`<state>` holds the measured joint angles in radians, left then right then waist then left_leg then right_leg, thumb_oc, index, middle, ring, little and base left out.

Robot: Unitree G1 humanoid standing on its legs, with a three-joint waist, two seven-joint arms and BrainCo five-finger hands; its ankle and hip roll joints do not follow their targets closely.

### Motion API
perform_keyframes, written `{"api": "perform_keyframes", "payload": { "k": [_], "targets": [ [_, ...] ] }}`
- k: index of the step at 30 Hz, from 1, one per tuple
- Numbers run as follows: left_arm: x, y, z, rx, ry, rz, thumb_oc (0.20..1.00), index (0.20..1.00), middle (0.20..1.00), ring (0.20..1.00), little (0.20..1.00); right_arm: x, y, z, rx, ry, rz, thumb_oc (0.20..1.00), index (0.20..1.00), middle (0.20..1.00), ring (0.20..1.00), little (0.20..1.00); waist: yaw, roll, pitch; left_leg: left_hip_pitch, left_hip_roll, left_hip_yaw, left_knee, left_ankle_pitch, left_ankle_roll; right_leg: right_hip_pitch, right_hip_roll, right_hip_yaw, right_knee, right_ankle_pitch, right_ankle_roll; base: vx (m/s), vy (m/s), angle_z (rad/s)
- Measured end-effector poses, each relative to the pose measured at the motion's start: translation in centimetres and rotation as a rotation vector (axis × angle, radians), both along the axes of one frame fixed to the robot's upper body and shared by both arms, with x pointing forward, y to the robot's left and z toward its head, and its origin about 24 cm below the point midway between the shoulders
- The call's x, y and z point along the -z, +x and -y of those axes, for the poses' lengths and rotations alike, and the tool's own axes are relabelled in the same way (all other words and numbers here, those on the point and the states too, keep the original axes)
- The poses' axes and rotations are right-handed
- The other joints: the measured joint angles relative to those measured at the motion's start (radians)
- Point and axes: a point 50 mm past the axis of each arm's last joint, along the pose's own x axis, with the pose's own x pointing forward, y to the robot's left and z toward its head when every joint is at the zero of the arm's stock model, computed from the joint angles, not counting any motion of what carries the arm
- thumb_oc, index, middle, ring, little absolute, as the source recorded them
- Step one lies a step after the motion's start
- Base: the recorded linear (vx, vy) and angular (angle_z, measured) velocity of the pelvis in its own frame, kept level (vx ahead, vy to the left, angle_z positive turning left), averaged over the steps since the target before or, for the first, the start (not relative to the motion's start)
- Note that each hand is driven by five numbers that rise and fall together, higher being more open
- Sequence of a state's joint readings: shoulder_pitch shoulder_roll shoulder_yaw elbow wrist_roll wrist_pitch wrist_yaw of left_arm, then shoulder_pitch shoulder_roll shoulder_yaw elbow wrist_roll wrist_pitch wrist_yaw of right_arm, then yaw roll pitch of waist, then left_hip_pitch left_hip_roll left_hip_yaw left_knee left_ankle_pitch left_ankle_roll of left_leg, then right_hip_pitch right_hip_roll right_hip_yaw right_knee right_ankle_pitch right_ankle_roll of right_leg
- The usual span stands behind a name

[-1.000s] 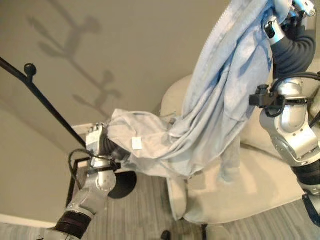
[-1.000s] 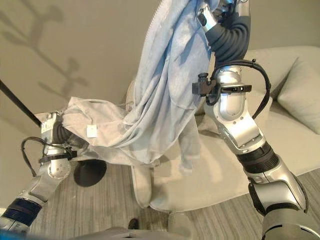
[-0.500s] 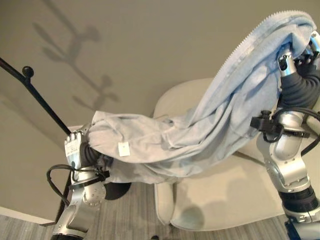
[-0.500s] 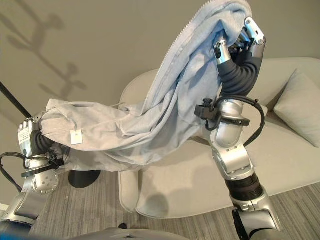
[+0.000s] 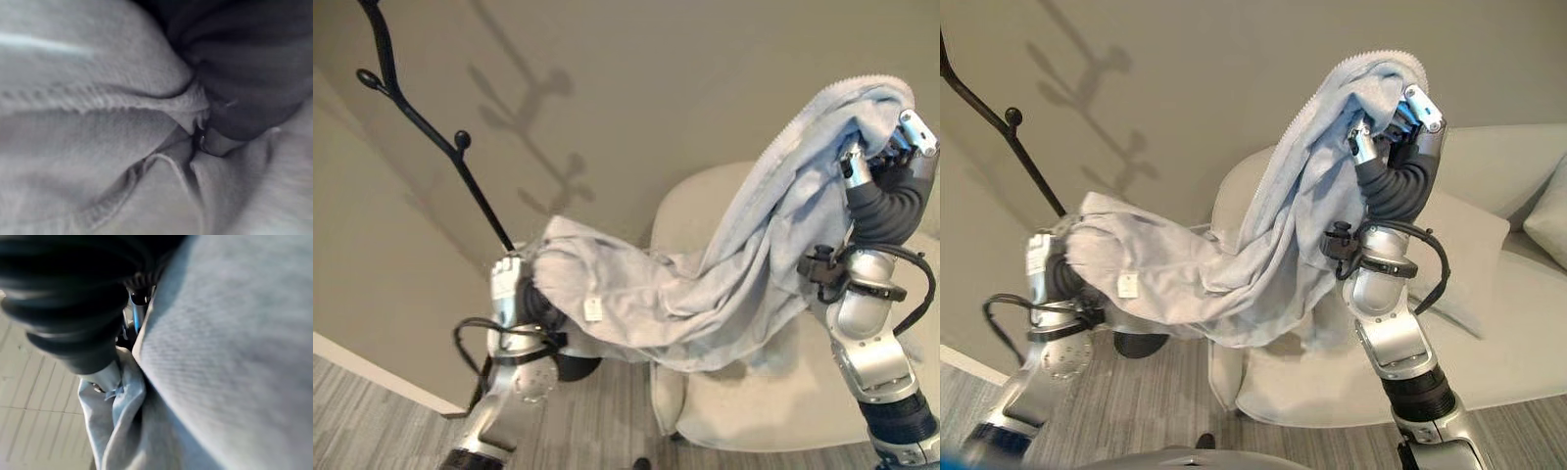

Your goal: Hang the clothes on the sofa on the clothes rack.

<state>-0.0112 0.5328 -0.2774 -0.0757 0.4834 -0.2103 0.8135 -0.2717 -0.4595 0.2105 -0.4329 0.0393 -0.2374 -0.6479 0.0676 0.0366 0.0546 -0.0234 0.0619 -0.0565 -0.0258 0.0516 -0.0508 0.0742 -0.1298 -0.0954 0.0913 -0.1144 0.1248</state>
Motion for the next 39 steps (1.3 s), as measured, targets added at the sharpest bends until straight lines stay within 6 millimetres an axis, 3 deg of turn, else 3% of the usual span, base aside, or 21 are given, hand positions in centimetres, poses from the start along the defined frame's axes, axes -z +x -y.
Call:
{"api": "perform_keyframes", "payload": {
  "k": [2,4,5,8,9,10,11,12,13,16,17,18,20,22,23,24,25,27,33,36,39],
  "targets": [
    [0.0,0.5,0.9,0.044,-0.012,0.002,0.2,0.2,0.2,0.2,0.2,0.3,0.1,0.1,0.01,-0.004,-0.017,0.2,0.2,0.2,0.2,0.2,-0.028,-0.004,0.001,-0.012,-0.001,0.019,-0.007,0.001,0.001,-0.028,-0.006,0.028,0.02,-0.001,0.002,-0.03,0.257,-0.16],
    [0.0,1.6,2.4,0.098,-0.015,-0.006,0.2,0.2,0.2,0.2,0.2,0.7,0.2,0.2,0.022,0.013,-0.034,0.2,0.2,0.2,0.2,0.2,-0.054,-0.022,0.002,-0.028,0.019,0.1,-0.008,-0.04,-0.053,-0.026,-0.02,0.024,-0.013,0.03,-0.015,0.02,0.395,0.05],
    [0.0,2.2,3.2,0.137,-0.02,-0.013,0.2,0.2,0.2,0.2,0.2,0.8,0.2,0.3,0.026,0.022,-0.04,0.2,0.2,0.2,0.2,0.2,-0.074,-0.055,0.009,-0.047,0.033,0.104,0.022,-0.016,-0.019,-0.027,-0.046,0.007,-0.038,0.063,-0.005,0.03,0.352,0.31],
    [-0.2,3.2,5.6,0.239,-0.06,-0.037,0.2,0.2,0.2,0.2,0.2,1.0,0.2,0.4,0.048,0.069,-0.043,0.2,0.2,0.2,0.2,0.2,-0.126,-0.058,0.013,-0.073,0.239,0.001,0.097,-0.031,-0.054,-0.01,-0.081,0.004,-0.075,0.09,0.027,0.07,0.481,0.08],
    [0.1,3.1,5.8,0.249,-0.074,-0.046,0.2,0.2,0.2,0.2,0.2,1.0,0.2,0.5,0.047,0.09,-0.046,0.2,0.2,0.2,0.2,0.2,-0.121,-0.051,0.009,-0.053,0.254,-0.05,0.073,-0.035,-0.059,-0.01,-0.099,0.023,-0.08,0.093,0.037,0.13,0.635,-0.24],
    [0.2,3.0,5.7,0.252,-0.077,-0.05,0.2,0.2,0.2,0.2,0.2,1.0,0.2,0.5,0.05,0.095,-0.044,0.2,0.2,0.2,0.2,0.2,-0.117,-0.031,0.0,-0.034,0.245,-0.093,0.053,-0.03,-0.052,-0.006,-0.106,0.034,-0.093,0.093,0.06,0.08,0.455,-0.26],
    [0.4,2.9,5.9,0.252,-0.093,-0.055,0.2,0.2,0.2,0.2,0.2,0.9,0.2,0.7,0.058,0.078,-0.039,0.2,0.2,0.2,0.2,0.2,-0.118,0.0,-0.001,-0.023,0.241,-0.111,0.064,0.027,-0.003,0.007,-0.113,0.042,-0.107,0.105,0.099,0.09,0.809,0.06],
    [1.2,2.7,6.1,0.26,-0.1,-0.098,0.2,0.2,0.2,0.2,0.2,2.5,-0.3,1.5,0.095,0.129,-0.105,0.2,0.2,0.2,0.2,0.2,-0.122,-0.047,-0.003,-0.024,0.149,-0.087,0.091,-0.079,-0.171,0.013,-0.223,0.045,-0.095,0.121,0.116,0.01,0.665,0.22],
    [1.5,2.6,5.9,0.267,-0.09,-0.119,0.2,0.2,0.2,0.2,0.2,3.2,-0.4,1.3,0.092,0.157,-0.137,0.2,0.2,0.2,0.2,0.2,-0.118,-0.082,0.01,-0.031,0.097,-0.079,0.117,-0.094,-0.163,0.01,-0.271,0.067,-0.088,0.147,0.08,-0.03,0.651,0.22],
    [1.6,2.7,5.1,0.286,-0.003,-0.137,0.2,0.2,0.2,0.2,0.2,3.6,-0.5,0.9,0.082,0.179,-0.156,0.2,0.2,0.2,0.2,0.2,-0.091,-0.125,0.021,-0.108,-0.005,-0.049,0.227,-0.141,-0.083,-0.049,-0.349,0.143,-0.085,0.309,-0.041,-0.02,0.373,-0.08],
    [1.5,2.7,4.6,0.279,0.028,-0.136,0.2,0.2,0.2,0.2,0.2,3.6,-0.5,0.9,0.082,0.179,-0.154,0.2,0.2,0.2,0.2,0.2,-0.085,-0.135,0.021,-0.12,-0.027,-0.032,0.24,-0.144,-0.064,-0.077,-0.368,0.159,-0.08,0.371,-0.041,-0.01,0.28,-0.15],
    [1.5,2.8,4.0,0.267,0.051,-0.139,0.2,0.2,0.2,0.2,0.2,3.7,-0.4,0.9,0.083,0.177,-0.159,0.2,0.2,0.2,0.2,0.2,-0.073,-0.141,0.021,-0.127,-0.042,-0.013,0.245,-0.145,-0.052,-0.1,-0.379,0.16,-0.058,0.368,-0.005,-0.06,0.537,-0.15],
    [1.7,2.8,2.9,0.229,0.07,-0.149,0.2,0.2,0.2,0.2,0.2,3.9,-0.4,1.2,0.112,0.163,-0.168,0.2,0.2,0.2,0.2,0.2,-0.056,-0.152,0.023,-0.133,-0.075,-0.006,0.249,-0.142,-0.002,-0.126,-0.398,0.113,-0.004,0.393,0.0,-0.06,0.349,-0.03],
    [2.0,2.4,2.5,0.198,0.051,-0.142,0.2,0.2,0.2,0.2,0.2,3.8,-0.3,1.2,0.124,0.181,-0.161,0.2,0.2,0.2,0.2,0.2,-0.031,-0.15,0.027,-0.15,-0.132,0.041,0.276,-0.146,0.042,-0.203,-0.419,0.096,0.026,0.569,-0.04,-0.05,0.403,-0.3],
    [2.2,2.2,2.1,0.176,0.043,-0.143,0.2,0.2,0.2,0.2,0.2,3.9,-0.3,1.2,0.125,0.179,-0.167,0.2,0.2,0.2,0.2,0.2,-0.023,-0.135,0.035,-0.157,-0.114,0.038,0.268,-0.137,0.061,-0.216,-0.428,0.052,0.033,0.567,-0.043,-0.04,0.423,-0.27],
    [2.7,2.0,1.9,0.15,0.026,-0.156,0.2,0.2,0.2,0.2,0.2,4.4,-0.5,1.4,0.139,0.183,-0.188,0.2,0.2,0.2,0.2,0.2,-0.042,-0.123,0.042,-0.14,-0.115,0.035,0.243,-0.13,0.072,-0.199,-0.404,0.016,0.044,0.453,0.043,0.0,0.371,-0.17],
    [3.0,1.2,1.5,0.137,0.024,-0.165,0.2,0.2,0.2,0.2,0.2,4.5,-0.4,1.6,0.15,0.167,-0.197,0.2,0.2,0.2,0.2,0.2,-0.036,-0.109,0.047,-0.123,-0.1,0.02,0.198,-0.107,0.105,-0.192,-0.258,0.041,0.115,0.211,0.07,0.01,0.32,-0.11],
    [3.4,0.5,1.2,0.127,0.017,-0.182,0.2,0.2,0.2,0.2,0.2,4.3,-0.3,1.7,0.152,0.155,-0.188,0.2,0.2,0.2,0.2,0.2,-0.038,-0.108,0.047,-0.096,-0.101,0.019,0.129,-0.067,0.106,-0.162,-0.106,0.064,0.097,0.046,0.052,0.02,0.219,-0.16],
    [5.0,-0.7,1.4,0.134,-0.009,-0.27,0.2,0.2,0.2,0.2,0.2,4.4,-0.3,2.6,0.182,0.088,-0.201,0.2,0.2,0.2,0.2,0.2,-0.069,-0.067,0.032,-0.017,-0.079,-0.005,-0.01,0.015,0.087,-0.088,0.005,0.175,0.025,0.019,0.04,0.03,0.056,0.05],
    [5.0,-0.6,2.2,0.155,-0.033,-0.274,0.2,0.2,0.2,0.2,0.2,5.1,-0.5,2.8,0.209,0.054,-0.219,0.2,0.2,0.2,0.2,0.2,-0.095,-0.073,0.027,-0.005,-0.059,-0.064,-0.017,0.021,0.081,-0.08,0.072,0.259,0.078,-0.043,-0.004,0.06,-0.059,0.39],
    [5.2,-0.8,2.3,0.159,-0.036,-0.28,0.2,0.2,0.2,0.2,0.2,5.4,-0.4,2.6,0.205,0.044,-0.233,0.2,0.2,0.2,0.2,0.2,-0.089,-0.067,0.023,0.001,-0.04,-0.073,-0.005,0.025,0.075,-0.067,0.098,0.256,0.08,-0.046,-0.019,0.06,-0.071,0.14]
  ]
}}
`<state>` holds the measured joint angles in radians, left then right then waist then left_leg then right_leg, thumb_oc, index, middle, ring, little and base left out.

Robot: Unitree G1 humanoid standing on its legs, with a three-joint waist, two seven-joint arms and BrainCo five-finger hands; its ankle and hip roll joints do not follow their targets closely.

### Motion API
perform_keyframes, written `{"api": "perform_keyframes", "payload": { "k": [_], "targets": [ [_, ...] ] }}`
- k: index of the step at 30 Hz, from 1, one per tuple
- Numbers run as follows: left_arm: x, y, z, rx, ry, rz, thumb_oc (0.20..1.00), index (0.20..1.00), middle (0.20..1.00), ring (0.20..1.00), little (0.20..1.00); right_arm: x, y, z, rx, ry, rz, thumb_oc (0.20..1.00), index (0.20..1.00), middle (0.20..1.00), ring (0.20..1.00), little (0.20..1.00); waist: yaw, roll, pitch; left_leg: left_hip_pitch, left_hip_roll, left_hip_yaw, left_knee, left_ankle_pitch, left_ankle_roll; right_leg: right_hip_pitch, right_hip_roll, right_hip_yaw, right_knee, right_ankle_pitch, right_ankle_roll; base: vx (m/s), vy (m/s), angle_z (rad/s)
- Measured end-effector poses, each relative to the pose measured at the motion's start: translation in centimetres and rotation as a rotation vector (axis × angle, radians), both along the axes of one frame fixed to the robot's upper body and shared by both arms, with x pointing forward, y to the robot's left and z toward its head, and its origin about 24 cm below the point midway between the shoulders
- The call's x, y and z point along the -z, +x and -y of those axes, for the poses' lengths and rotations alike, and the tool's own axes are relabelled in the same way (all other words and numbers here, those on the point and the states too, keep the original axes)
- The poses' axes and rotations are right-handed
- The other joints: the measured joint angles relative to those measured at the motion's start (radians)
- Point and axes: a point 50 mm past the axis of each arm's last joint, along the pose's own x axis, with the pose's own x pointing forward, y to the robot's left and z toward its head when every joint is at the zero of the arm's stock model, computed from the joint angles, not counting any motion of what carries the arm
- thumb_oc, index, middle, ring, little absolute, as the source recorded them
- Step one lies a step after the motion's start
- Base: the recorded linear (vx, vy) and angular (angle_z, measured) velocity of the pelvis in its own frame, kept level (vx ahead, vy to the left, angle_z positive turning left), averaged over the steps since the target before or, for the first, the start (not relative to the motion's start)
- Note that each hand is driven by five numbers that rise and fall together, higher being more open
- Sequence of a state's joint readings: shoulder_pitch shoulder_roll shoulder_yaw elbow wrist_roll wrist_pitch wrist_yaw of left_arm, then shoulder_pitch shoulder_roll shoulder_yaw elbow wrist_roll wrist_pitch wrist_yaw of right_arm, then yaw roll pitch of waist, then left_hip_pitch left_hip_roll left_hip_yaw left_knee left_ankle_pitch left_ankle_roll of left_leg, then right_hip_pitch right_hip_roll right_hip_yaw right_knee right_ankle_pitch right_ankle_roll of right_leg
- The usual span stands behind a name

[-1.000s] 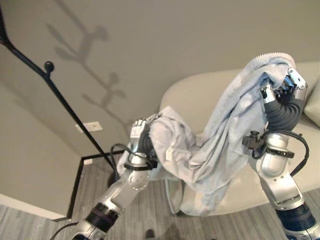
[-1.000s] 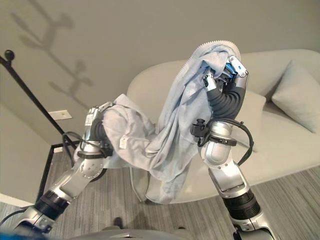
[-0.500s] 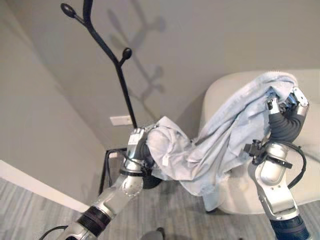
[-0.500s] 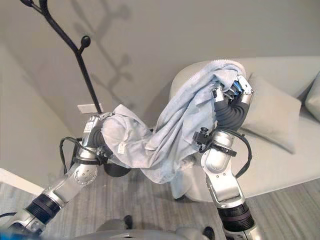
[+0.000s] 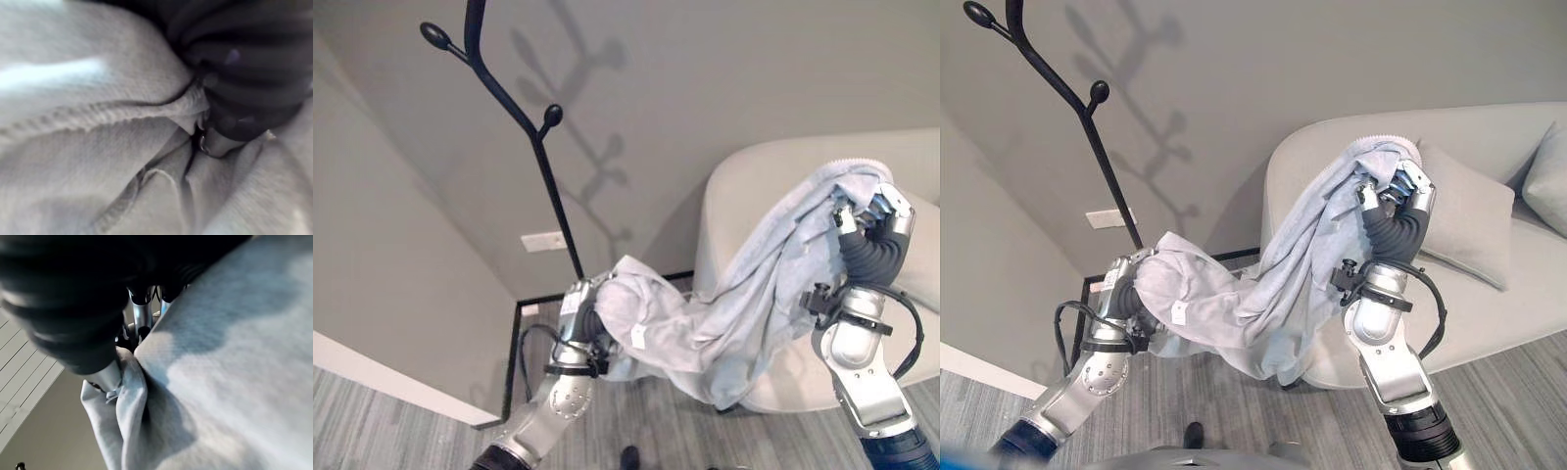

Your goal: Hang the clothes on the sofa on the clothes rack.

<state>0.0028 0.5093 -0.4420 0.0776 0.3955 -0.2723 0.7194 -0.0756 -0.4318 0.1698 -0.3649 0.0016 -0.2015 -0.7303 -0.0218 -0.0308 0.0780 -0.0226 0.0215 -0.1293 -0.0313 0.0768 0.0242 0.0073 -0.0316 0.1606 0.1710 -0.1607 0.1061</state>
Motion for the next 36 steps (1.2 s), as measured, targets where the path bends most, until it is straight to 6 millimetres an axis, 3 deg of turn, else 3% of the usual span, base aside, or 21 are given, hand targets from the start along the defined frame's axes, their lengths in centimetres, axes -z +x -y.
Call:
{"api": "perform_keyframes", "payload": {
  "k": [8,9,11,13,15,16,17,19,21,22,24,25,26,27,30,31,34,36],
  "targets": [
    [0.9,-1.0,0.8,-0.04,-0.155,-0.062,0.2,0.2,0.2,0.2,0.2,2.4,0.0,0.5,-0.023,-0.004,-0.128,0.2,0.2,0.2,0.2,0.2,0.003,0.041,-0.006,-0.067,0.009,-0.02,0.098,-0.003,-0.003,-0.034,0.027,-0.082,0.116,-0.062,-0.062,0.01,0.001,0.34],
    [0.9,-0.9,1.1,-0.038,-0.18,-0.068,0.2,0.2,0.2,0.2,0.2,2.5,0.0,0.8,-0.02,-0.026,-0.139,0.2,0.2,0.2,0.2,0.2,-0.001,0.052,-0.009,-0.083,0.015,-0.013,0.091,-0.032,-0.012,-0.062,0.026,-0.101,0.152,-0.078,-0.075,0.02,0.067,0.39],
    [1.1,-1.0,0.9,-0.046,-0.2,-0.085,0.2,0.2,0.2,0.2,0.2,2.5,0.1,0.8,-0.023,-0.031,-0.144,0.2,0.2,0.2,0.2,0.2,0.011,0.038,-0.001,-0.08,0.02,0.008,0.086,-0.099,-0.081,-0.076,0.011,-0.101,0.166,-0.083,-0.085,0.03,0.063,0.12],
    [1.0,-1.0,0.9,-0.045,-0.201,-0.084,0.2,0.2,0.2,0.2,0.2,2.6,0.0,0.7,-0.025,-0.031,-0.144,0.2,0.2,0.2,0.2,0.2,0.011,0.023,-0.002,-0.08,0.001,0.008,0.122,-0.107,-0.056,-0.077,-0.021,-0.103,0.167,-0.077,-0.094,0.05,0.086,-0.01],
    [0.9,-0.9,1.1,-0.039,-0.211,-0.08,0.2,0.2,0.2,0.2,0.2,2.3,0.0,0.8,-0.03,-0.037,-0.134,0.2,0.2,0.2,0.2,0.2,0.005,0.042,-0.021,-0.078,0.015,-0.004,0.131,-0.115,-0.046,-0.082,-0.021,-0.095,0.174,-0.082,-0.084,0.05,0.118,0.04],
    [0.7,-0.6,1.3,-0.031,-0.211,-0.072,0.2,0.2,0.2,0.2,0.2,2.2,0.0,0.9,-0.023,-0.038,-0.13,0.2,0.2,0.2,0.2,0.2,-0.003,0.05,-0.027,-0.084,0.028,0.007,0.118,-0.093,-0.06,-0.095,-0.011,-0.104,0.195,-0.091,-0.077,0.01,0.095,0.08],
    [0.5,-0.5,1.2,-0.032,-0.211,-0.064,0.2,0.2,0.2,0.2,0.2,2.6,0.0,0.7,-0.034,-0.032,-0.146,0.2,0.2,0.2,0.2,0.2,0.0,0.031,-0.036,-0.073,0.018,0.019,0.088,-0.067,-0.035,-0.117,-0.019,-0.088,0.217,-0.092,-0.064,0.08,0.167,0.03],
    [0.3,-0.3,1.1,-0.029,-0.2,-0.052,0.2,0.2,0.2,0.2,0.2,2.5,0.2,0.5,-0.049,-0.019,-0.147,0.2,0.2,0.2,0.2,0.2,0.002,0.0,-0.033,-0.079,0.014,0.014,0.066,-0.043,-0.041,-0.133,-0.028,-0.09,0.219,-0.094,-0.06,0.12,0.268,0.03],
    [-0.2,0.2,0.9,-0.02,-0.177,-0.032,0.2,0.2,0.2,0.2,0.2,1.9,0.7,0.1,-0.051,0.025,-0.115,0.2,0.2,0.2,0.2,0.2,0.005,-0.039,-0.016,-0.132,0.006,-0.021,0.137,-0.053,-0.05,-0.114,-0.053,-0.095,0.156,-0.067,-0.064,0.17,0.431,0.04],
    [-0.2,0.5,0.7,-0.023,-0.166,-0.032,0.2,0.2,0.2,0.2,0.2,1.9,0.7,0.0,-0.051,0.045,-0.11,0.2,0.2,0.2,0.2,0.2,0.005,-0.048,-0.01,-0.136,0.015,-0.053,0.144,-0.053,-0.052,-0.074,-0.064,-0.095,0.101,-0.038,-0.045,0.15,0.391,-0.04],
    [-0.1,0.6,0.7,-0.026,-0.166,-0.034,0.2,0.2,0.2,0.2,0.2,1.6,0.8,0.1,-0.049,0.044,-0.099,0.2,0.2,0.2,0.2,0.2,0.005,-0.021,-0.017,-0.118,0.062,-0.047,0.108,-0.049,-0.045,-0.009,-0.077,-0.097,0.024,-0.019,-0.026,0.1,0.288,-0.07],
    [0.0,0.6,0.9,-0.022,-0.17,-0.036,0.2,0.2,0.2,0.2,0.2,1.4,0.8,0.4,-0.043,0.035,-0.089,0.2,0.2,0.2,0.2,0.2,0.002,0.017,-0.023,-0.103,0.087,-0.05,0.091,-0.046,-0.041,0.007,-0.071,-0.092,0.015,-0.025,-0.001,0.11,0.345,-0.13],
    [0.2,0.6,0.9,-0.027,-0.168,-0.044,0.2,0.2,0.2,0.2,0.2,1.7,0.7,0.5,-0.038,0.039,-0.099,0.2,0.2,0.2,0.2,0.2,0.001,0.014,-0.021,-0.084,0.068,-0.041,0.075,-0.037,-0.12,0.016,-0.094,-0.072,0.017,-0.025,0.013,0.13,0.468,-0.24],
    [0.1,0.7,0.5,-0.025,-0.14,-0.042,0.2,0.2,0.2,0.2,0.2,1.9,0.6,0.5,-0.041,0.041,-0.112,0.2,0.2,0.2,0.2,0.2,0.007,-0.01,-0.016,-0.079,0.01,-0.013,0.079,-0.045,-0.1,0.01,-0.151,-0.036,0.008,-0.025,0.016,0.07,0.361,-0.25],
    [-0.6,1.3,-1.1,-0.025,-0.047,-0.019,0.2,0.2,0.2,0.2,0.2,2.1,0.7,0.2,-0.057,0.038,-0.126,0.2,0.2,0.2,0.2,0.2,0.005,-0.039,-0.005,-0.082,-0.053,0.037,0.066,-0.035,-0.064,0.012,-0.223,0.004,-0.053,0.019,0.03,0.05,0.348,-0.3],
    [-0.8,1.4,-1.6,-0.027,-0.012,-0.01,0.2,0.2,0.2,0.2,0.2,2.2,0.7,0.0,-0.064,0.048,-0.132,0.2,0.2,0.2,0.2,0.2,0.013,-0.048,-0.005,-0.08,-0.068,0.051,0.066,-0.042,-0.045,0.008,-0.238,0.022,-0.059,0.045,0.06,0.05,0.32,-0.28],
    [-1.0,1.4,-2.2,-0.041,0.008,-0.004,0.2,0.2,0.2,0.2,0.2,2.4,0.7,-0.3,-0.064,0.069,-0.143,0.2,0.2,0.2,0.2,0.2,0.013,-0.056,-0.004,-0.04,-0.085,0.076,0.025,-0.038,-0.01,0.004,-0.255,0.05,-0.046,0.097,0.064,0.03,0.212,-0.24],
    [-0.9,1.4,-2.2,-0.041,0.01,-0.007,0.2,0.2,0.2,0.2,0.2,2.5,0.7,-0.4,-0.064,0.066,-0.148,0.2,0.2,0.2,0.2,0.2,0.019,-0.056,-0.003,0.002,-0.083,0.087,-0.024,-0.024,0.005,-0.006,-0.255,0.053,-0.027,0.099,0.078,0.02,0.162,-0.18]
  ]
}}
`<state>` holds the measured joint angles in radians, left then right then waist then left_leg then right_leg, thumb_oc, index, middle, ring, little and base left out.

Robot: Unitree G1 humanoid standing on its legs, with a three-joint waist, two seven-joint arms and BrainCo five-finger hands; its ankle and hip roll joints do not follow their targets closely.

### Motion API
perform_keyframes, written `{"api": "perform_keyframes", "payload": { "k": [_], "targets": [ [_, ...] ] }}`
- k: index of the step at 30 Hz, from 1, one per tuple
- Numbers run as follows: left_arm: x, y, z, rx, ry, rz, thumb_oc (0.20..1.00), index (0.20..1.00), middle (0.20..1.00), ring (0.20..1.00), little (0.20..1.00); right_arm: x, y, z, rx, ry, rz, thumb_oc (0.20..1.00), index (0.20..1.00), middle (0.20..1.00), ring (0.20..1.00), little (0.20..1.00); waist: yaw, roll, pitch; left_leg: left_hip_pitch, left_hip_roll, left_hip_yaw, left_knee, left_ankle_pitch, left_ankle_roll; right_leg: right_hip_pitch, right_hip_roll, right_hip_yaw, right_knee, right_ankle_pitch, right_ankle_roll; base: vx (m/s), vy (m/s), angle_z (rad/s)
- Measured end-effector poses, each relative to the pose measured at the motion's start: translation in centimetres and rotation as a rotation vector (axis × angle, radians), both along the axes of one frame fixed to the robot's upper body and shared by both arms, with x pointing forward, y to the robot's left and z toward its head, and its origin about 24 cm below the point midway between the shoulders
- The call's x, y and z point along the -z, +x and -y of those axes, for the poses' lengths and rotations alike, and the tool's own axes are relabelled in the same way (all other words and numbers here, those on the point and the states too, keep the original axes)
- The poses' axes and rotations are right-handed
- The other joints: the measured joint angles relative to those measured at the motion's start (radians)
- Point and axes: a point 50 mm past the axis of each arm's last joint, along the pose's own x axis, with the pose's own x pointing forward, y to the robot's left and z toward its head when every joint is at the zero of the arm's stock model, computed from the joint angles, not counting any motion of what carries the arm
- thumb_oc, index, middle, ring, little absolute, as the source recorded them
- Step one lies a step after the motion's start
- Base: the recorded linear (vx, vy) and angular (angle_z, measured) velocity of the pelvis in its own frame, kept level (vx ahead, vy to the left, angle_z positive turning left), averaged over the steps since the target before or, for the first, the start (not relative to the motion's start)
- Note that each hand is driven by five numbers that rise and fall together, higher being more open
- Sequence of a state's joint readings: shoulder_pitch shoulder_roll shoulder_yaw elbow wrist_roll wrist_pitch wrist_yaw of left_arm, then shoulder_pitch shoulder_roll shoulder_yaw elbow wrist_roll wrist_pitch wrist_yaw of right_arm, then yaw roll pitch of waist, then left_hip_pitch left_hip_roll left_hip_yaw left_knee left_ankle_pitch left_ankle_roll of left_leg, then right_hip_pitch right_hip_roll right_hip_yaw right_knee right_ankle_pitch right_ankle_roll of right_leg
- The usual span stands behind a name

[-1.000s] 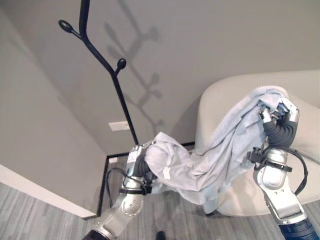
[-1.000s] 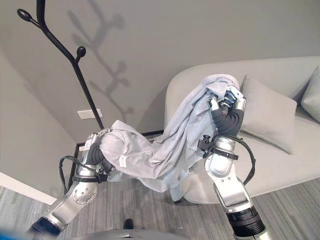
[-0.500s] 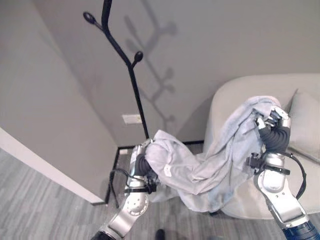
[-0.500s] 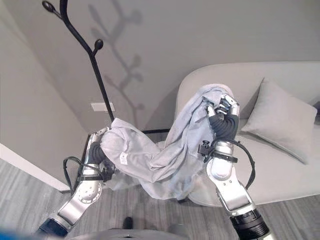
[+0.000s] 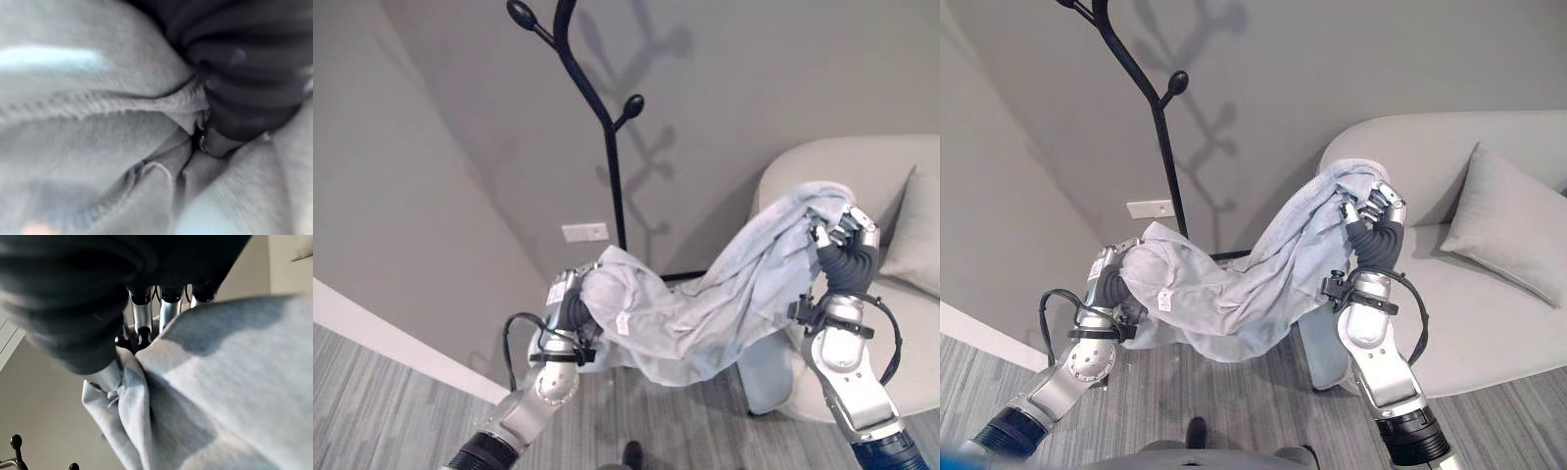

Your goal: Hang the clothes on the sofa on the clothes rack.

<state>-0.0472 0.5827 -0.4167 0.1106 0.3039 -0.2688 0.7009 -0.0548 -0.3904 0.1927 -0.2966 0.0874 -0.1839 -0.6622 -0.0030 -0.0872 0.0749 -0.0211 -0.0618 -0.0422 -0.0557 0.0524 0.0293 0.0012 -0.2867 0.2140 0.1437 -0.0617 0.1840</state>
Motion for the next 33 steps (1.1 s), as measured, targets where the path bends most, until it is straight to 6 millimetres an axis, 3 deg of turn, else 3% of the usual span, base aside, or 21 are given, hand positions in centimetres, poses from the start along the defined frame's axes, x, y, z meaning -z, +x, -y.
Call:
{"api": "perform_keyframes", "payload": {
  "k": [3,6,9,10,11,12,13,14,17,19,22,24,27,29,33],
  "targets": [
    [0.1,-0.1,-0.2,-0.005,0.027,-0.007,0.2,0.2,0.2,0.2,0.2,-0.1,0.1,-0.2,-0.013,0.004,0.002,0.2,0.2,0.2,0.2,0.2,0.01,-0.023,-0.001,0.029,-0.009,0.01,-0.024,0.005,0.016,0.002,0.002,-0.045,0.024,0.021,0.004,0.04,0.195,-0.11],
    [0.3,-0.2,-0.2,-0.006,0.041,-0.019,0.2,0.2,0.2,0.2,0.2,0.1,0.0,-0.1,-0.011,-0.004,-0.009,0.2,0.2,0.2,0.2,0.2,0.004,0.009,0.016,0.076,0.015,0.012,-0.037,0.003,0.026,0.008,0.025,-0.099,0.04,0.029,0.017,0.1,0.08,-0.1],
    [-0.1,-0.2,-0.6,-0.025,0.035,-0.008,0.2,0.2,0.2,0.2,0.2,-0.3,0.1,0.4,0.013,-0.019,0.008,0.2,0.2,0.2,0.2,0.2,0.0,0.011,0.012,0.076,0.034,0.013,-0.038,0.0,0.025,-0.015,0.116,-0.085,-0.01,0.013,0.013,0.08,0.023,-0.07],
    [-0.1,-0.2,-0.8,-0.029,0.043,-0.01,0.2,0.2,0.2,0.2,0.2,-0.4,0.1,0.6,0.025,-0.03,0.016,0.2,0.2,0.2,0.2,0.2,-0.005,0.007,0.01,0.076,0.044,0.012,-0.037,-0.003,0.022,-0.026,0.153,-0.072,-0.034,0.017,-0.003,0.07,0.006,0.0],
    [-0.2,-0.1,-0.9,-0.032,0.049,-0.01,0.2,0.2,0.2,0.2,0.2,-0.6,0.1,0.6,0.032,-0.05,0.024,0.2,0.2,0.2,0.2,0.2,-0.012,0.006,0.008,0.076,0.055,0.006,-0.038,-0.002,0.019,-0.039,0.2,-0.024,-0.059,0.028,-0.012,0.05,0.017,0.16],
    [-0.2,-0.1,-0.9,-0.031,0.058,-0.008,0.2,0.2,0.2,0.2,0.2,-0.8,0.1,0.7,0.037,-0.06,0.036,0.2,0.2,0.2,0.2,0.2,-0.024,0.0,0.003,0.072,0.059,-0.003,-0.038,-0.002,0.018,-0.045,0.229,0.012,-0.086,0.051,-0.051,0.11,0.025,0.15],
    [-0.6,0.1,-0.8,-0.016,0.099,0.017,0.2,0.2,0.2,0.2,0.2,-1.1,0.1,1.3,0.066,-0.101,0.049,0.2,0.2,0.2,0.2,0.2,-0.028,0.017,-0.005,0.061,0.08,-0.02,-0.042,-0.007,0.008,-0.041,0.277,0.058,-0.106,0.05,-0.053,0.12,0.004,0.33],
    [-1.5,0.7,-0.6,-0.004,0.133,0.062,0.2,0.2,0.2,0.2,0.2,-1.6,0.1,1.8,0.093,-0.147,0.071,0.2,0.2,0.2,0.2,0.2,-0.031,0.028,-0.001,0.046,0.091,-0.049,-0.037,0.004,-0.006,-0.026,0.3,0.085,-0.115,0.051,-0.054,0.15,-0.045,0.46],
    [-4.9,2.5,-0.8,-0.003,0.235,0.237,0.2,0.2,0.2,0.2,0.2,-4.6,0.7,3.0,0.14,-0.253,0.178,0.2,0.2,0.2,0.2,0.2,-0.047,0.053,0.0,0.049,0.112,-0.103,-0.037,0.014,-0.02,0.008,0.325,0.043,-0.142,0.065,-0.092,0.14,-0.095,0.49],
    [-7.4,2.7,-1.9,-0.044,0.27,0.353,0.2,0.2,0.2,0.2,0.2,-7.3,1.1,3.1,0.148,-0.321,0.292,0.2,0.2,0.2,0.2,0.2,-0.047,0.069,-0.009,0.063,0.132,-0.108,-0.037,0.01,-0.027,0.022,0.345,0.036,-0.14,0.061,-0.107,0.1,-0.071,0.08],
    [-10.9,2.5,-2.7,-0.073,0.302,0.521,0.2,0.2,0.2,0.2,0.2,-9.8,0.9,3.9,0.204,-0.381,0.398,0.2,0.2,0.2,0.2,0.2,-0.044,0.082,-0.02,0.056,0.158,-0.127,-0.037,-0.007,-0.047,0.026,0.372,0.009,-0.138,0.058,-0.136,0.11,-0.079,0.18],
    [-13.0,3.0,-2.8,-0.056,0.392,0.6,0.2,0.2,0.2,0.2,0.2,-10.7,0.7,4.1,0.216,-0.466,0.426,0.2,0.2,0.2,0.2,0.2,-0.041,0.084,-0.022,0.05,0.166,-0.157,-0.042,-0.019,-0.064,0.026,0.379,-0.013,-0.123,0.047,-0.157,0.15,-0.087,0.34],
    [-16.3,3.0,-4.2,-0.055,0.583,0.697,0.2,0.2,0.2,0.2,0.2,-13.9,0.6,3.9,0.224,-0.56,0.539,0.2,0.2,0.2,0.2,0.2,-0.042,0.084,-0.024,0.039,0.171,-0.192,-0.022,-0.029,-0.068,0.027,0.389,-0.043,-0.103,0.025,-0.177,0.15,-0.066,0.26],
    [-17.2,3.9,-5.1,-0.077,0.655,0.693,0.2,0.2,0.2,0.2,0.2,-15.8,1.3,3.4,0.215,-0.568,0.605,0.2,0.2,0.2,0.2,0.2,-0.039,0.088,-0.035,0.039,0.158,-0.213,0.007,-0.024,-0.074,0.036,0.387,-0.059,-0.083,0.01,-0.179,0.11,-0.051,0.37],
    [-16.9,7.4,-7.5,-0.195,0.704,0.549,0.2,0.2,0.2,0.2,0.2,-17.4,6.3,3.9,0.259,-0.617,0.495,0.2,0.2,0.2,0.2,0.2,-0.024,0.09,-0.052,0.021,0.147,-0.257,0.024,-0.012,-0.093,0.036,0.384,-0.107,-0.063,-0.021,-0.181,0.09,-0.056,0.44]
  ]
}}
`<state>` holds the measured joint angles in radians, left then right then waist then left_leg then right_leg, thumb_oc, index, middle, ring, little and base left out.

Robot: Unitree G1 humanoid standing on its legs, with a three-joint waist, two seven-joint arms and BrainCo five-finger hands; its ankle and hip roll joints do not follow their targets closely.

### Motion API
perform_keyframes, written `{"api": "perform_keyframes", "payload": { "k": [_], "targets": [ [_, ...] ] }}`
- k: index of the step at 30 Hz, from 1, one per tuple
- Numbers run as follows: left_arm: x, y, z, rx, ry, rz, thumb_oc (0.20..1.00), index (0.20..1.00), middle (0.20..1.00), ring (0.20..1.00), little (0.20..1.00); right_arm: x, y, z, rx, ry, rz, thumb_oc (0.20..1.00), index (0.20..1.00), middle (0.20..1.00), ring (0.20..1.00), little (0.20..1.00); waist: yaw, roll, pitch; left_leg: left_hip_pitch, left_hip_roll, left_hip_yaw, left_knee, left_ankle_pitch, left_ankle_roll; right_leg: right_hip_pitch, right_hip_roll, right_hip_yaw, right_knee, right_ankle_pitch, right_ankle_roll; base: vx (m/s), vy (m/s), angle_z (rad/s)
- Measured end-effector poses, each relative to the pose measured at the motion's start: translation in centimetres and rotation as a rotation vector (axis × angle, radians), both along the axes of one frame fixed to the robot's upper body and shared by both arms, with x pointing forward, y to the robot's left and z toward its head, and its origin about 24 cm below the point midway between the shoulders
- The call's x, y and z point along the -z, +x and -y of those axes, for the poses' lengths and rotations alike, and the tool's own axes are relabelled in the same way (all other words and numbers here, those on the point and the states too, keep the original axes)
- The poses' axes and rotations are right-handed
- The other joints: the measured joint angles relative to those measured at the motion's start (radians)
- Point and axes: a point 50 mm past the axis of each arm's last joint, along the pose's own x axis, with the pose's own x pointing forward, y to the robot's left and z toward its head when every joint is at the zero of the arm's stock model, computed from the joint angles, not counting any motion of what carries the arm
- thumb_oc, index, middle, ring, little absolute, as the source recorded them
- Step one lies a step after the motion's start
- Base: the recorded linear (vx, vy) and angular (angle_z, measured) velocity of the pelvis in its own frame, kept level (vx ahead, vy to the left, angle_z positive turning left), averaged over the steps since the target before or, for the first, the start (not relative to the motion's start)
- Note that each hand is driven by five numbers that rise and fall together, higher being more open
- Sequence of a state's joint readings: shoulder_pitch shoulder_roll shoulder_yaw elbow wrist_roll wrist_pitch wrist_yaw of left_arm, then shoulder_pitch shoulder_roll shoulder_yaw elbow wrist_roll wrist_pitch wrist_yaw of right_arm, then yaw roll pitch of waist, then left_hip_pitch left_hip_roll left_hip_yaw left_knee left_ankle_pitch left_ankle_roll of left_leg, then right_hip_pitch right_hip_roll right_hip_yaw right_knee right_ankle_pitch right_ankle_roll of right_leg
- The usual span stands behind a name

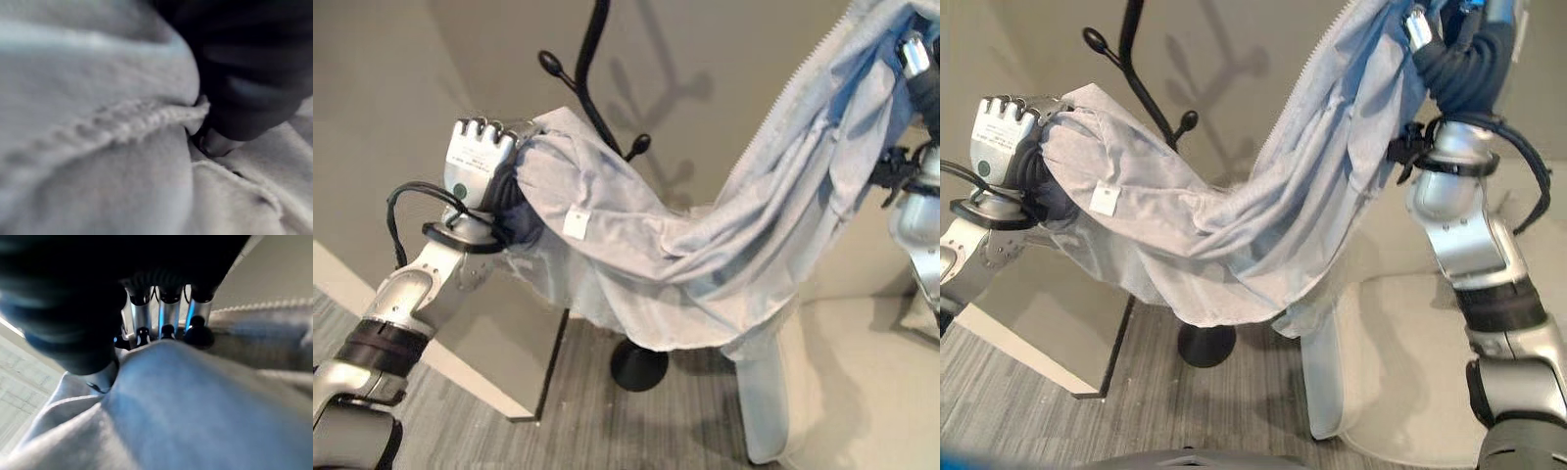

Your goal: Hang the clothes on the sofa on the clothes rack.

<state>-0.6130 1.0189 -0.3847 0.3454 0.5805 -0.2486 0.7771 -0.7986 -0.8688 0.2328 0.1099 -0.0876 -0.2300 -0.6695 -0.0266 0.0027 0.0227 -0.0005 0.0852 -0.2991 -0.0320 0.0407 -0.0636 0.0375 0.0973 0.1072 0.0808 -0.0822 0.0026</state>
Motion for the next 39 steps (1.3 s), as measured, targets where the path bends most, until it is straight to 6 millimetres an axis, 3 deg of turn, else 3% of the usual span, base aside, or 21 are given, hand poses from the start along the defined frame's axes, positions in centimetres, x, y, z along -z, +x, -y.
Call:
{"api": "perform_keyframes", "payload": {
  "k": [1,4,5,8,9,10,11,12,15,17,18,19,20,22,25,26,29,30,32,37,39],
  "targets": [
    [0.3,1.0,-0.6,-0.054,-0.063,-0.037,0.2,0.2,0.2,0.2,0.2,-0.3,1.8,0.5,0.045,0.019,-0.067,0.2,0.2,0.2,0.2,0.2,0.002,-0.001,-0.004,-0.017,0.006,-0.019,-0.005,0.008,-0.015,-0.025,0.006,-0.015,0.024,-0.01,-0.008,0.13,-0.06,0.53],
    [1.2,1.9,-1.2,-0.097,-0.159,-0.116,0.2,0.2,0.2,0.2,0.2,-1.5,3.1,0.7,0.081,-0.002,-0.113,0.2,0.2,0.2,0.2,0.2,0.002,-0.007,-0.009,-0.045,0.02,-0.01,-0.009,-0.047,-0.038,-0.062,0.02,-0.025,0.077,-0.041,-0.036,0.1,-0.06,0.18],
    [-0.4,2.4,-0.9,-0.087,-0.187,-0.088,0.2,0.2,0.2,0.2,0.2,-3.9,3.0,0.3,0.088,-0.025,-0.069,0.2,0.2,0.2,0.2,0.2,0.003,-0.018,-0.01,-0.107,0.004,-0.006,0.109,-0.041,-0.052,-0.11,0.019,-0.023,0.133,-0.057,-0.046,0.02,-0.005,0.04],
    [-3.1,4.0,0.1,-0.074,-0.193,-0.055,0.2,0.2,0.2,0.2,0.2,-7.7,3.7,0.8,0.148,0.022,-0.03,0.2,0.2,0.2,0.2,0.2,0.001,-0.102,0.037,-0.328,-0.113,0.018,0.513,0.031,-0.113,-0.129,-0.058,-0.028,0.207,-0.1,-0.06,0.16,0.073,0.21],
    [-3.8,4.5,0.1,-0.091,-0.168,-0.058,0.2,0.2,0.2,0.2,0.2,-8.2,4.1,1.4,0.182,0.045,-0.045,0.2,0.2,0.2,0.2,0.2,0.0,-0.12,0.049,-0.344,-0.104,0.069,0.496,0.025,-0.086,-0.094,-0.072,-0.044,0.164,-0.083,-0.06,0.17,0.094,0.33],
    [-4.5,4.4,-0.1,-0.098,-0.177,-0.042,0.2,0.2,0.2,0.2,0.2,-8.3,4.0,1.9,0.194,0.066,-0.05,0.2,0.2,0.2,0.2,0.2,0.001,-0.133,0.044,-0.313,-0.084,0.106,0.359,0.016,-0.067,-0.068,-0.08,-0.048,0.119,-0.073,-0.055,0.16,0.098,0.27],
    [-5.1,4.1,-0.6,-0.098,-0.205,-0.022,0.2,0.2,0.2,0.2,0.2,-8.6,3.7,2.5,0.204,0.096,-0.023,0.2,0.2,0.2,0.2,0.2,0.008,-0.127,0.045,-0.288,-0.084,0.075,0.202,0.02,-0.064,-0.046,-0.079,-0.042,0.091,-0.074,-0.065,0.13,0.047,-0.03],
    [-5.2,3.9,-1.0,-0.102,-0.222,-0.011,0.2,0.2,0.2,0.2,0.2,-8.8,3.5,2.7,0.198,0.122,-0.007,0.2,0.2,0.2,0.2,0.2,0.012,-0.121,0.048,-0.27,-0.084,0.059,0.136,0.021,-0.062,-0.046,-0.078,-0.027,0.097,-0.079,-0.073,0.19,0.073,-0.15],
    [-5.9,3.3,-2.0,-0.123,-0.222,0.006,0.2,0.2,0.2,0.2,0.2,-7.9,3.9,4.7,0.261,0.198,-0.038,0.2,0.2,0.2,0.2,0.2,0.062,-0.075,0.046,-0.282,-0.127,-0.044,-0.046,0.024,-0.059,0.019,-0.074,0.049,0.04,-0.083,-0.067,0.26,0.105,-0.52],
    [-6.8,2.7,-3.0,-0.152,-0.195,0.024,0.2,0.2,0.2,0.2,0.2,-7.1,4.4,5.3,0.286,0.203,-0.079,0.2,0.2,0.2,0.2,0.2,0.07,-0.067,0.044,-0.292,-0.135,-0.034,-0.009,0.029,-0.05,0.062,-0.078,0.075,0.017,-0.09,-0.042,0.23,0.159,-0.83],
    [-7.4,2.3,-3.5,-0.162,-0.176,0.037,0.2,0.2,0.2,0.2,0.2,-7.0,4.5,5.4,0.288,0.205,-0.092,0.2,0.2,0.2,0.2,0.2,0.077,-0.059,0.04,-0.284,-0.131,-0.029,0.039,0.033,-0.03,0.092,-0.077,0.106,0.001,-0.106,-0.03,0.21,0.184,-0.76],
    [-7.6,2.1,-3.5,-0.161,-0.175,0.043,0.2,0.2,0.2,0.2,0.2,-7.2,4.4,5.5,0.29,0.201,-0.091,0.2,0.2,0.2,0.2,0.2,0.089,-0.032,0.032,-0.263,-0.117,-0.01,0.062,0.0,0.002,0.109,-0.059,0.131,0.01,-0.12,-0.009,0.22,0.185,-0.69],
    [-7.8,2.1,-3.6,-0.161,-0.173,0.049,0.2,0.2,0.2,0.2,0.2,-7.4,4.3,5.5,0.288,0.203,-0.084,0.2,0.2,0.2,0.2,0.2,0.086,-0.015,0.023,-0.241,-0.118,-0.015,0.069,0.058,0.023,0.146,-0.06,0.143,0.005,-0.151,0.008,0.16,0.119,-0.61],
    [-7.7,2.3,-3.4,-0.149,-0.209,0.042,0.2,0.2,0.2,0.2,0.2,-7.2,4.5,5.4,0.288,0.193,-0.11,0.2,0.2,0.2,0.2,0.2,0.085,-0.049,0.0,-0.189,-0.179,0.036,0.056,0.117,0.042,0.163,-0.124,0.17,0.031,-0.196,0.065,0.24,0.152,-0.36],
    [-8.8,3.9,-3.5,-0.196,-0.246,0.03,0.2,0.2,0.2,0.2,0.2,-7.9,5.2,6.6,0.396,0.158,-0.177,0.2,0.2,0.2,0.2,0.2,0.069,-0.076,-0.016,-0.168,-0.253,0.039,0.037,0.112,0.084,0.179,-0.18,0.14,0.005,-0.186,0.083,0.16,0.112,0.11],
    [-8.8,4.9,-3.5,-0.211,-0.35,0.008,0.2,0.2,0.2,0.2,0.2,-6.8,6.1,7.0,0.437,0.148,-0.259,0.2,0.2,0.2,0.2,0.2,0.073,-0.079,-0.02,-0.15,-0.263,0.033,0.026,0.115,0.092,0.179,-0.186,0.139,0.007,-0.181,0.112,0.15,0.104,0.14],
    [-7.4,6.4,-2.2,-0.185,-0.446,-0.065,0.2,0.2,0.2,0.2,0.2,-5.1,7.5,6.3,0.434,0.152,-0.361,0.2,0.2,0.2,0.2,0.2,0.093,-0.083,-0.021,-0.138,-0.275,0.035,0.014,0.096,0.084,0.153,-0.182,0.146,-0.035,-0.163,0.148,0.1,0.064,0.04],
    [-5.8,6.9,-1.9,-0.187,-0.482,-0.125,0.2,0.2,0.2,0.2,0.2,-3.9,8.1,6.0,0.442,0.156,-0.411,0.2,0.2,0.2,0.2,0.2,0.117,-0.089,-0.023,-0.132,-0.278,0.041,0.012,0.082,0.091,0.141,-0.182,0.143,-0.045,-0.147,0.143,0.04,0.034,-0.07],
    [-5.0,7.1,-1.8,-0.189,-0.477,-0.157,0.2,0.2,0.2,0.2,0.2,-3.3,8.4,5.9,0.442,0.151,-0.436,0.2,0.2,0.2,0.2,0.2,0.126,-0.096,-0.023,-0.132,-0.278,0.039,0.006,0.082,0.092,0.142,-0.182,0.146,-0.051,-0.145,0.143,0.02,0.02,0.0],
    [-1.5,6.7,-0.7,-0.113,-0.529,-0.229,0.2,0.2,0.2,0.2,0.2,-0.7,8.9,5.8,0.425,0.172,-0.498,0.2,0.2,0.2,0.2,0.2,0.155,-0.121,-0.023,-0.15,-0.272,0.03,-0.002,0.089,0.102,0.139,-0.177,0.144,-0.083,-0.144,0.143,0.0,0.005,0.05],
    [0.1,5.0,1.4,0.033,-0.552,-0.237,0.2,0.2,0.2,0.2,0.2,1.7,8.7,6.4,0.401,0.232,-0.522,0.2,0.2,0.2,0.2,0.2,0.166,-0.122,-0.023,-0.175,-0.26,0.033,-0.002,0.089,0.102,0.115,-0.166,0.144,-0.09,-0.144,0.143,-0.03,-0.01,-0.04]
  ]
}}
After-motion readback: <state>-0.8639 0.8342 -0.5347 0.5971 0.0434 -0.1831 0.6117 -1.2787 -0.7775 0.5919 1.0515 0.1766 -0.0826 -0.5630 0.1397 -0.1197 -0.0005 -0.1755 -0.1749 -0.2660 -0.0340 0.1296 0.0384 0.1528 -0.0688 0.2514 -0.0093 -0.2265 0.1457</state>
